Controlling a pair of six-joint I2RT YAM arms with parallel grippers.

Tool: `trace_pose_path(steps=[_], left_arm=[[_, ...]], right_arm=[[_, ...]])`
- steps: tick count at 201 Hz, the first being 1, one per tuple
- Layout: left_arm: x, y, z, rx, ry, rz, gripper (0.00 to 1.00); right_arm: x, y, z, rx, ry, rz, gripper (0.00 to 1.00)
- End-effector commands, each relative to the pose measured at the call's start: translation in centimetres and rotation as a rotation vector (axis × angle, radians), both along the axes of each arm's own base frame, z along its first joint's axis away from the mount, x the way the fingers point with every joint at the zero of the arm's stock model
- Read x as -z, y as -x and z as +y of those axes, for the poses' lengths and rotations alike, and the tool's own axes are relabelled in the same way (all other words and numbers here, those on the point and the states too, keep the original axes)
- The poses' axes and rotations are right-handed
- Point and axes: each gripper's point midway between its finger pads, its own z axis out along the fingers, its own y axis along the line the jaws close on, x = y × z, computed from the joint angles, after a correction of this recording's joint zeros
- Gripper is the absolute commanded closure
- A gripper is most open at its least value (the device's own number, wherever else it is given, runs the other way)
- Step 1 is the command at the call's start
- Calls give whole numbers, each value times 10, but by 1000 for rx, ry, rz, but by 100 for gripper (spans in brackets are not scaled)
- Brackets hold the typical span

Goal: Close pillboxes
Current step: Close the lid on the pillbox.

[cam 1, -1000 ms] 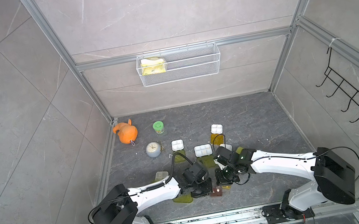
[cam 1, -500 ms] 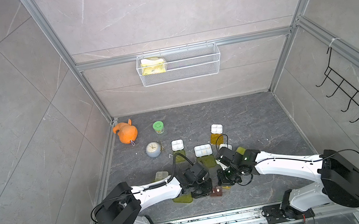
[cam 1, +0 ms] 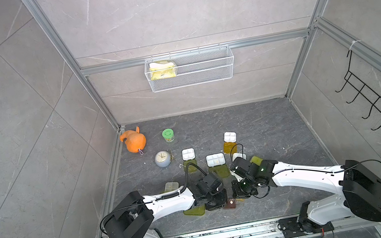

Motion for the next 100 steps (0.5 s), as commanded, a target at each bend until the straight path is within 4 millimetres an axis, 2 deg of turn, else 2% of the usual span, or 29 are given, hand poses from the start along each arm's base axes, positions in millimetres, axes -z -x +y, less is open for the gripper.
trace_pose_path(steps=[1, 100], left_arm=[[17, 8, 12, -15, -75, 47, 100], [28, 11, 21, -41, -114, 70, 100]], right_arm=[[-2, 2, -1, 11, -16, 4, 100], [3, 8, 3, -6, -38, 14, 100]])
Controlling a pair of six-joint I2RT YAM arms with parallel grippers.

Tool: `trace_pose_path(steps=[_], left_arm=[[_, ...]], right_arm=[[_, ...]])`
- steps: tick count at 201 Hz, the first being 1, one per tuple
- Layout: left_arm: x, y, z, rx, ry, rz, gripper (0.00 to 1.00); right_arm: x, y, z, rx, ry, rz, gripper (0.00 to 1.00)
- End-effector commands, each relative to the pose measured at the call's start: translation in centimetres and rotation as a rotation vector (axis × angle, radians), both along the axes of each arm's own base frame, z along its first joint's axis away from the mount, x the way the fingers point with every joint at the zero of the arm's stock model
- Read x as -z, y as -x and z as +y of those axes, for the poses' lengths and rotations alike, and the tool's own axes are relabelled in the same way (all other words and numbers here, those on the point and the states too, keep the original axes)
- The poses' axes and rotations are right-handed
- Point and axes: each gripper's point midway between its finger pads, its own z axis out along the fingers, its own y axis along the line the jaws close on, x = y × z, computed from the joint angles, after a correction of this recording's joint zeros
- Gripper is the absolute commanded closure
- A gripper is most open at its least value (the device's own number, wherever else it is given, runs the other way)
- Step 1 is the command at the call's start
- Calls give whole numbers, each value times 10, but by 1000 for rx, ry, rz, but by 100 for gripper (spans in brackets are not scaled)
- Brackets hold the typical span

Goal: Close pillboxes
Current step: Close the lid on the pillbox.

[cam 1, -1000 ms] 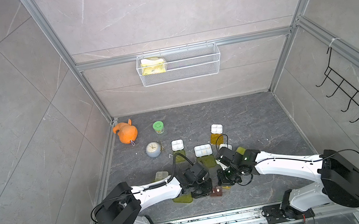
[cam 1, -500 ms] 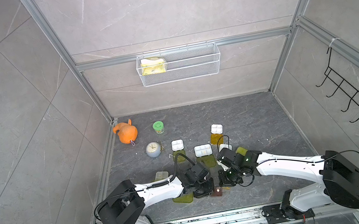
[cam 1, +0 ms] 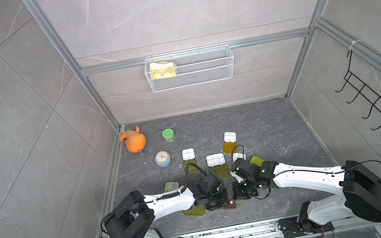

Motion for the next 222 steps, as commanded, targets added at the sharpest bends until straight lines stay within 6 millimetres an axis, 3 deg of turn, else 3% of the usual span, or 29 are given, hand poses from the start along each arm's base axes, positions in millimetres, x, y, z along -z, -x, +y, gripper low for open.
trace_pose_path(steps=[1, 158, 222], left_arm=[[27, 11, 24, -17, -121, 48, 100], [15, 12, 32, -19, -122, 27, 100], [23, 15, 37, -29, -134, 37, 100]], right_arm=[[0, 4, 2, 1, -17, 4, 100], [-3, 12, 6, -13, -16, -15, 100], [5, 21, 5, -14, -3, -7, 100]])
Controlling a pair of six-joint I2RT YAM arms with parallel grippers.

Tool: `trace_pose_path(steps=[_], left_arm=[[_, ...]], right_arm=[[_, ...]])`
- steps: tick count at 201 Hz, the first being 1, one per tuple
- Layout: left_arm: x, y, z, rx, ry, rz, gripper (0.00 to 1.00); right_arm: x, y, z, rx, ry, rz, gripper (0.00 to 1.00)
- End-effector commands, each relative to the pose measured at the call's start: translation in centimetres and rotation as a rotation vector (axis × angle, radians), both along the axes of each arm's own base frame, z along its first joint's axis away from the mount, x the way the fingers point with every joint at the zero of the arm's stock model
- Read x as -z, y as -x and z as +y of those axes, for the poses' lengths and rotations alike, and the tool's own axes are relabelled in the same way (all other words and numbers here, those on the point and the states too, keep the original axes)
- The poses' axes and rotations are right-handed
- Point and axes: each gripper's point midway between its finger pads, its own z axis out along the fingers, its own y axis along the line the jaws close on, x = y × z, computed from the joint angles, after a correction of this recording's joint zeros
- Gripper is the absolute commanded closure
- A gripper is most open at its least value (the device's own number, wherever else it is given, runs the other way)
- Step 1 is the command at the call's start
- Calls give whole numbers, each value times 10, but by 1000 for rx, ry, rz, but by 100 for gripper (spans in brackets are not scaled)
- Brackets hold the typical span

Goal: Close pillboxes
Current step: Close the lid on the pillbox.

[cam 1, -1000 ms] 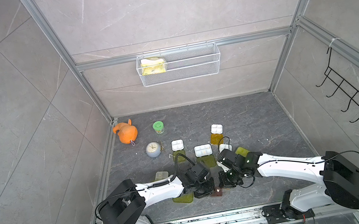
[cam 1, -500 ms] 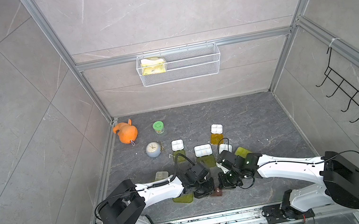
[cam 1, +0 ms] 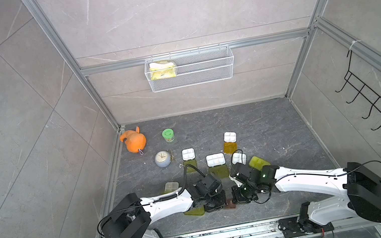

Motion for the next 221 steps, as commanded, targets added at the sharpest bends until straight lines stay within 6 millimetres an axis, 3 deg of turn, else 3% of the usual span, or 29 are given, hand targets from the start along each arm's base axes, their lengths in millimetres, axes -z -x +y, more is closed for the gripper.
trace_pose_path(steps=[1, 93, 221], left_arm=[[22, 11, 27, -19, -116, 37, 100], [25, 12, 27, -21, -116, 41, 100], [27, 15, 30, -18, -124, 55, 100]], right_arm=[[5, 3, -3, 14, 12, -7, 100], [24, 3, 2, 8, 29, 16, 100], [47, 7, -8, 38, 57, 36, 100]])
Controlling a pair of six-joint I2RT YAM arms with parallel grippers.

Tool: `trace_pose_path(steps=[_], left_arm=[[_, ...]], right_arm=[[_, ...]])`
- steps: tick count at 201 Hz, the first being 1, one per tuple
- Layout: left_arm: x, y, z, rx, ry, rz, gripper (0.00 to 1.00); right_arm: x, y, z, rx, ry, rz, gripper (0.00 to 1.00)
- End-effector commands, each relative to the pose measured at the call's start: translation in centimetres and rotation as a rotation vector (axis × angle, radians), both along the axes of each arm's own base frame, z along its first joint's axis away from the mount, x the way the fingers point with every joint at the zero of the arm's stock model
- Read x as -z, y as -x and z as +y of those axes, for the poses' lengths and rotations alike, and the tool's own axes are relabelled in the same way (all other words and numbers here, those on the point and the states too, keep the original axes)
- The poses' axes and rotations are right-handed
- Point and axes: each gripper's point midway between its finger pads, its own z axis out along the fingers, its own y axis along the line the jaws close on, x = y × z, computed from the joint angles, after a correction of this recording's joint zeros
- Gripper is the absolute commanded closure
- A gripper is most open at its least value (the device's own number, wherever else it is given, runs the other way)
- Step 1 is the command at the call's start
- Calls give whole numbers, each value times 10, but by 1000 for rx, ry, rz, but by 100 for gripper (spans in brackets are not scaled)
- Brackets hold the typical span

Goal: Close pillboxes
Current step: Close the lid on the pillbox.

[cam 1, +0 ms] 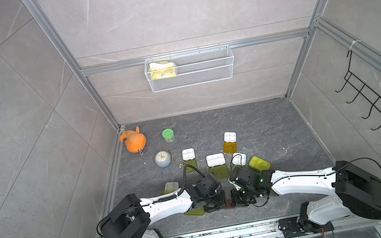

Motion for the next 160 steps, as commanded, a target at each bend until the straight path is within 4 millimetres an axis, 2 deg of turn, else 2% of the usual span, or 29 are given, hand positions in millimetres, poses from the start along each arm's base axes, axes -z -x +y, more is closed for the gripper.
trace_pose_path(steps=[1, 160], left_arm=[[27, 15, 30, -13, -135, 58, 100], [27, 16, 30, -3, -139, 59, 100]], right_arm=[[21, 6, -14, 24, 74, 27, 100], [37, 16, -42, 31, 162, 35, 100]])
